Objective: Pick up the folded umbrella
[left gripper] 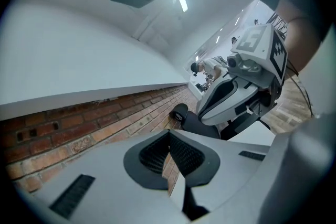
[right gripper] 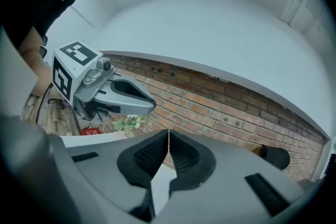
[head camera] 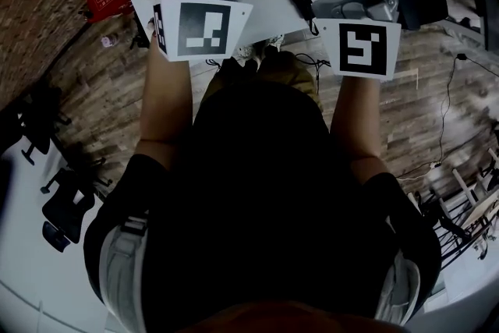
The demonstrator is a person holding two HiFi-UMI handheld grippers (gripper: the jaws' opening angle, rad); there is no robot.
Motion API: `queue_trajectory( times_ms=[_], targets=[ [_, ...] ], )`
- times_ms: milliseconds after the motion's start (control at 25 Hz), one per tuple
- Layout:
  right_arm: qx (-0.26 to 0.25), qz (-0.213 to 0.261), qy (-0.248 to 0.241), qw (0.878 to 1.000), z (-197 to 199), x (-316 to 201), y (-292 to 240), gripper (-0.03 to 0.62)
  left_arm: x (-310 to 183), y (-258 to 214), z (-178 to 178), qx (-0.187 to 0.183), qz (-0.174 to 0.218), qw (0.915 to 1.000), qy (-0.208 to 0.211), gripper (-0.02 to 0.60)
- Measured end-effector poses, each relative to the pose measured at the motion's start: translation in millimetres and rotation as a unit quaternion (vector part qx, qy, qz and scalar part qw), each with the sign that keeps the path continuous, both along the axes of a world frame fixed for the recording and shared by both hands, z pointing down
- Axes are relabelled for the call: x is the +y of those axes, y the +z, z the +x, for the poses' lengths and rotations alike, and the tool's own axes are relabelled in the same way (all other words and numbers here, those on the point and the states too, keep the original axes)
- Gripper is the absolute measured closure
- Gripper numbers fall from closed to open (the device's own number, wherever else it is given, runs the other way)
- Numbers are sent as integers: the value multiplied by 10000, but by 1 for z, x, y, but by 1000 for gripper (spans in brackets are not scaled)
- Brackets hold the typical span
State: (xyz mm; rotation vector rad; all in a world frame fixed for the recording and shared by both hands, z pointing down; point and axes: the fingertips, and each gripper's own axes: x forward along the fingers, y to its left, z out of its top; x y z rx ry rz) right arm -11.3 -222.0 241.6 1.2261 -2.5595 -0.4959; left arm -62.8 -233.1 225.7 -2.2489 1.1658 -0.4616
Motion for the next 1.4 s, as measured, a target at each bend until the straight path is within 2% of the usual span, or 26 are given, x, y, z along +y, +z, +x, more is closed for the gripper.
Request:
queue_trajectory(
  times_ms=[480,760,1000,1400],
  targets=[
    [-219,-398,-376,9983,10,-22,34,555,-12,23,13,-128,-110,9992,-370,571],
    [-109,-889,-454,9949,8,-27,64,464,-17,36,14,-179,-188,9988,-424,571],
    [-190,-1327,-354,9903,8,-36,88,398,-24,51,16,-167,-306,9990,-273,571],
    [66,-2269,-236,9736,-7,-43,146,299,-32,69,10,-90,-439,9989,-114,571]
  ],
)
